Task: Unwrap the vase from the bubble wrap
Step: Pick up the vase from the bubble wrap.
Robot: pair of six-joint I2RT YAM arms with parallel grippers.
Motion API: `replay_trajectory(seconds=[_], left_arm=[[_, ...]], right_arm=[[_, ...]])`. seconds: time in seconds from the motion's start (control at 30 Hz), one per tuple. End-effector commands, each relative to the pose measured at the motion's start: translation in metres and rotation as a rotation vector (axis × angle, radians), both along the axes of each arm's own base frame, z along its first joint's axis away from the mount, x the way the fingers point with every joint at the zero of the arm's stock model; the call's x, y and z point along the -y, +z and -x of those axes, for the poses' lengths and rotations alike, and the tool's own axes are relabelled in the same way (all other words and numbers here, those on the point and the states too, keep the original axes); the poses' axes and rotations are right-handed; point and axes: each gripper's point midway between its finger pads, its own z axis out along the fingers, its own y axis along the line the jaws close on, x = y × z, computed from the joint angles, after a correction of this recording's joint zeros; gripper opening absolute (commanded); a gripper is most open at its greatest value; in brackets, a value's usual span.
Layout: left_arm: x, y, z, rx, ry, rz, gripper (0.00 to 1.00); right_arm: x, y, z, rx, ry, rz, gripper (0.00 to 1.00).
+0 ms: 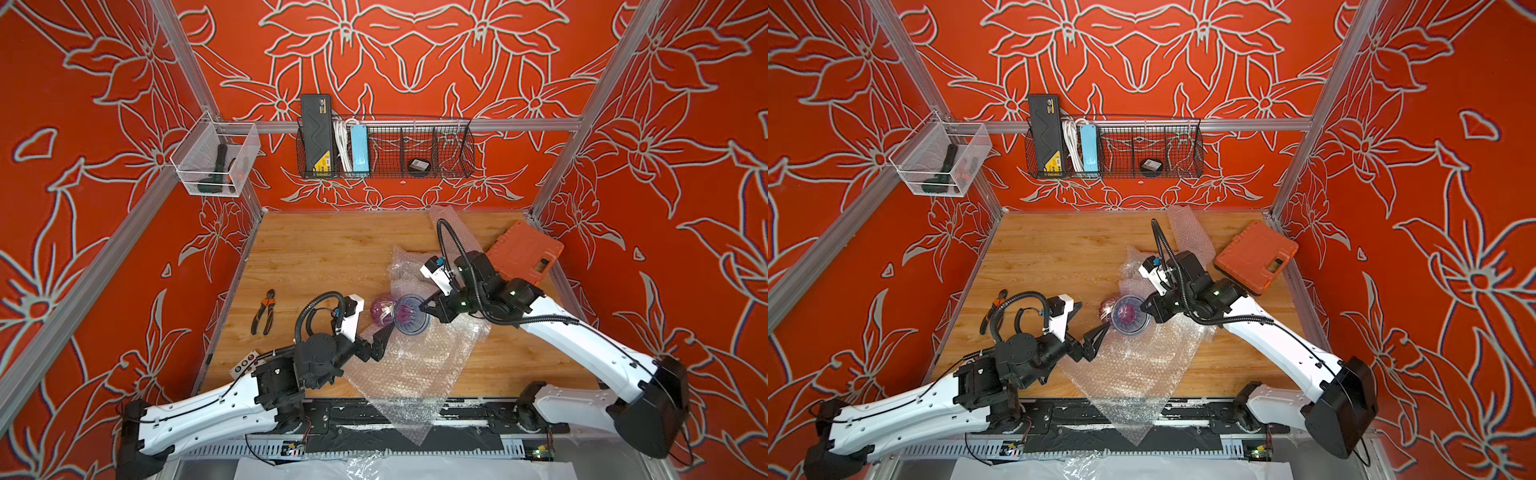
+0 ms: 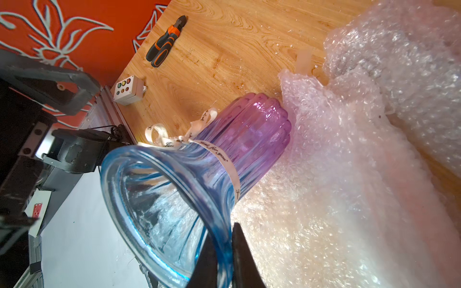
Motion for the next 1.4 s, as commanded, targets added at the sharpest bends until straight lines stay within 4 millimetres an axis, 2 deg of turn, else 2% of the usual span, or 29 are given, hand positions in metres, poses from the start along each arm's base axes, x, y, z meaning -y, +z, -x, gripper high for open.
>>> replay_trajectory(seconds=[0.0,0.23,0.37,0.67,0.8,1.0,1.17,1.37], left_arm=[[0.003,0.001,-0.004,0.064,0.002,-0.015,0.99],[0.023,-0.02,0.007,0.118,-0.121,-0.054,0.99],[0.029,-0.022,0.012,0.169,-0.158,-0.119,0.99],[0.026,-0.026,0.004,0.264,-0.117,-0.197,0.99],[0.024,-0.027,0.001,0.3,-0.092,-0.184,0.99],[0.021,-0.039,-0.001,0.336,-0.075,-0.204,0.99],[0.018,-0.034,-0.004,0.396,-0.046,-0.188,0.99],[0.021,-0.028,-0.021,0.434,-0.012,-0.199,0.99]], right_arm=[[-0.012,0.023,-0.011,0.066,0.037,-0.045,0.0],[-0.015,0.03,-0.016,0.084,0.057,-0.035,0.0],[-0.02,0.031,-0.019,0.071,0.086,-0.024,0.0],[-0.024,0.043,-0.028,0.09,0.091,-0.007,0.0],[-0.027,0.039,-0.031,0.078,0.089,0.002,0.0],[-0.028,0.037,-0.032,0.066,0.094,0.01,0.0],[-0.029,0.04,-0.032,0.068,0.103,0.013,0.0],[-0.029,0.042,-0.032,0.064,0.103,0.02,0.0]])
